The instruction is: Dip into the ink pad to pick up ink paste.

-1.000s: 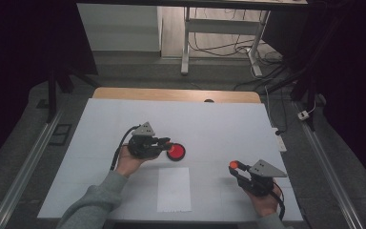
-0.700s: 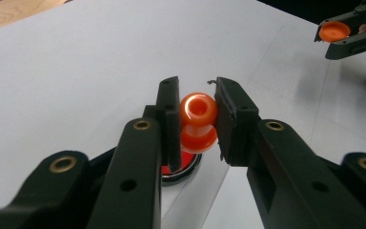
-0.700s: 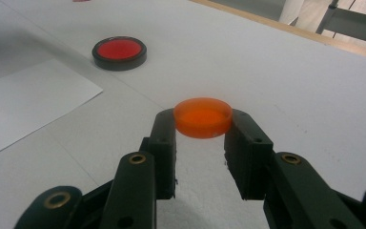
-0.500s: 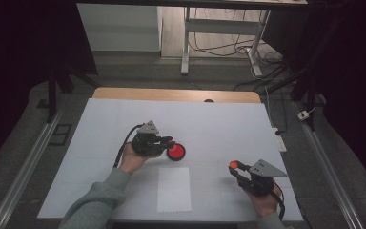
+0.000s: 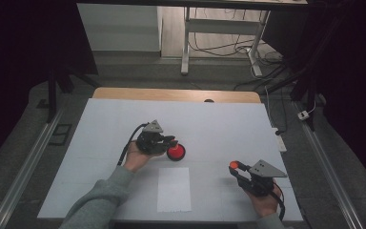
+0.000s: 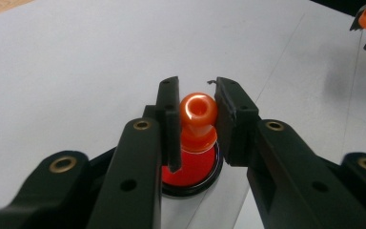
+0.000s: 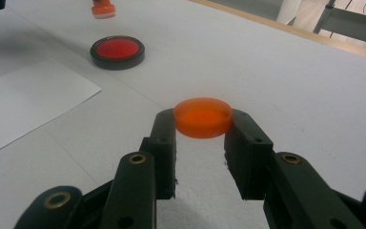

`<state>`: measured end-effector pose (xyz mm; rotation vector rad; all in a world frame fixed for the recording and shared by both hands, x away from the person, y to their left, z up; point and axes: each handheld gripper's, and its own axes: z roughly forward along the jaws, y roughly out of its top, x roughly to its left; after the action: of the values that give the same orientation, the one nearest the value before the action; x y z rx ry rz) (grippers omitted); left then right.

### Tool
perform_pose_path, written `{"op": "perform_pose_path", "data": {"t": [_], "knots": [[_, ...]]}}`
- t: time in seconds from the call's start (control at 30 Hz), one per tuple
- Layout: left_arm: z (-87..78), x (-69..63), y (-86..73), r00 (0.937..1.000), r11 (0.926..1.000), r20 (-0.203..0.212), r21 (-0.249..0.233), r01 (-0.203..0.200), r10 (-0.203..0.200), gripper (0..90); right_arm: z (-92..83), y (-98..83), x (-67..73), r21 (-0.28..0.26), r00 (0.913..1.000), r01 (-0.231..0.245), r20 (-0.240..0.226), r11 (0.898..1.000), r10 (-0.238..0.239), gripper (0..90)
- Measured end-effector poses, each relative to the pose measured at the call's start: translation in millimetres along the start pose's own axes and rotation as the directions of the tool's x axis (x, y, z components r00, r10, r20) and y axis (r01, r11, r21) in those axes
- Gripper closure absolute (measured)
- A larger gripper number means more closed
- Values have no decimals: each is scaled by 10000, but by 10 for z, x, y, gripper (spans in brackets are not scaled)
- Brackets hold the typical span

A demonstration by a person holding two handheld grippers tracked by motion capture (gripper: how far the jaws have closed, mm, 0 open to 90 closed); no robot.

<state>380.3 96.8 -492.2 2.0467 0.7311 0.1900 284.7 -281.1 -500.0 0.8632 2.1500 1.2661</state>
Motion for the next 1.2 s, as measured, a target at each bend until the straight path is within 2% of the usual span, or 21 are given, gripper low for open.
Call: {"op": "perform_pose_path", "data": {"t": [0.5,1.2], "knots": [[150,11,-47,9998,9986,-101,502,-142,148,724,-26,-12,-7,56,9999,-23,120,10000,22,645],[254,21,-93,9990,9960,-305,843,-291,317,723,-26,-15,-8,82,10000,-4,99,10000,3,644]]}}
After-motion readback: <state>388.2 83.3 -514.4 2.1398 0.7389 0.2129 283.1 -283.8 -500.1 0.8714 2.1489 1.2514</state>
